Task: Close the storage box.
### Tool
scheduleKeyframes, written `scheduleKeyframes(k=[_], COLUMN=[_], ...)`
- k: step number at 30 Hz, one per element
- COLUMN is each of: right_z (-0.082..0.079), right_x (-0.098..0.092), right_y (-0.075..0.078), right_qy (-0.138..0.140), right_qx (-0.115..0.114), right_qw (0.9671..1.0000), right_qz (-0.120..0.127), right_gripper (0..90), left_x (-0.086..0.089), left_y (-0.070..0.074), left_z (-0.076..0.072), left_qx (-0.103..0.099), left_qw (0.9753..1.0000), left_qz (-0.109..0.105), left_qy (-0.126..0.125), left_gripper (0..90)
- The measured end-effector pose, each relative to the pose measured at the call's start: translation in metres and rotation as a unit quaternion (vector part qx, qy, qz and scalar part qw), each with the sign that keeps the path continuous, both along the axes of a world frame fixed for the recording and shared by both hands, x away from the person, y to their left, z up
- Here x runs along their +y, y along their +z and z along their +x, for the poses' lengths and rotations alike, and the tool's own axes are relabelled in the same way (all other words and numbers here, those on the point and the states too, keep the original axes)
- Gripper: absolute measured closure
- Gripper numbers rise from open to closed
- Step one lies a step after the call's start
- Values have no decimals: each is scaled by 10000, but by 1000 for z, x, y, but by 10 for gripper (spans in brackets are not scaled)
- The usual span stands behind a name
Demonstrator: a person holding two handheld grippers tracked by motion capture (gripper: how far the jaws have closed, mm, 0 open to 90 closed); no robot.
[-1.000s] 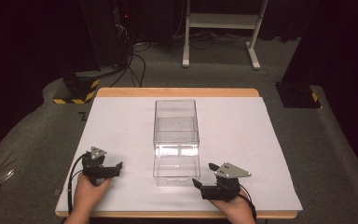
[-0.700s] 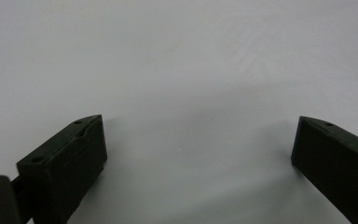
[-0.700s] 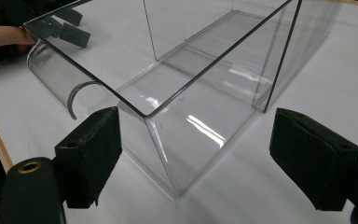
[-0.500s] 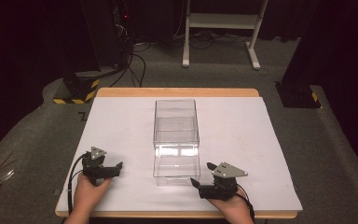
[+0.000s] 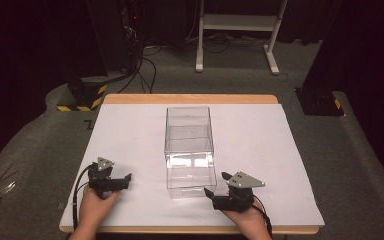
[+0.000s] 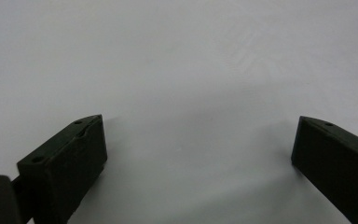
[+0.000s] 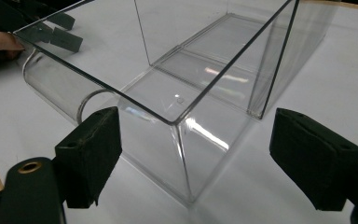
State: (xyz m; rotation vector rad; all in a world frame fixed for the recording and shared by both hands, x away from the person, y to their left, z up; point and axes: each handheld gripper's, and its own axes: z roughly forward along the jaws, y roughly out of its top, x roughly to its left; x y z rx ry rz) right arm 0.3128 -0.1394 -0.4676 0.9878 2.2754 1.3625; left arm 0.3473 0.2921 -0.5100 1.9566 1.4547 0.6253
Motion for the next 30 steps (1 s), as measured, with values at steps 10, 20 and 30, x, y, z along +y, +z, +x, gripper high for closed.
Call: scheduleKeyframes(k=[10, 20, 30], right_z=[1, 6, 8], right_x=[9, 10, 12], right_y=[0, 1, 1], right_qy=[-9, -93, -108], right_qx=[-106, -123, -176], right_qw=[9999, 9999, 9998], right_qz=[-87, -61, -45], right_gripper=[161, 160, 156], left_x=[0, -1, -1], left_y=[0, 0, 0], left_z=[0, 0, 0], left_qx=[0, -23, -21], left_qw=[10000, 10000, 10000], left_qz=[-2, 17, 19], left_qy=[-1, 19, 20], left_gripper=[34, 36, 36])
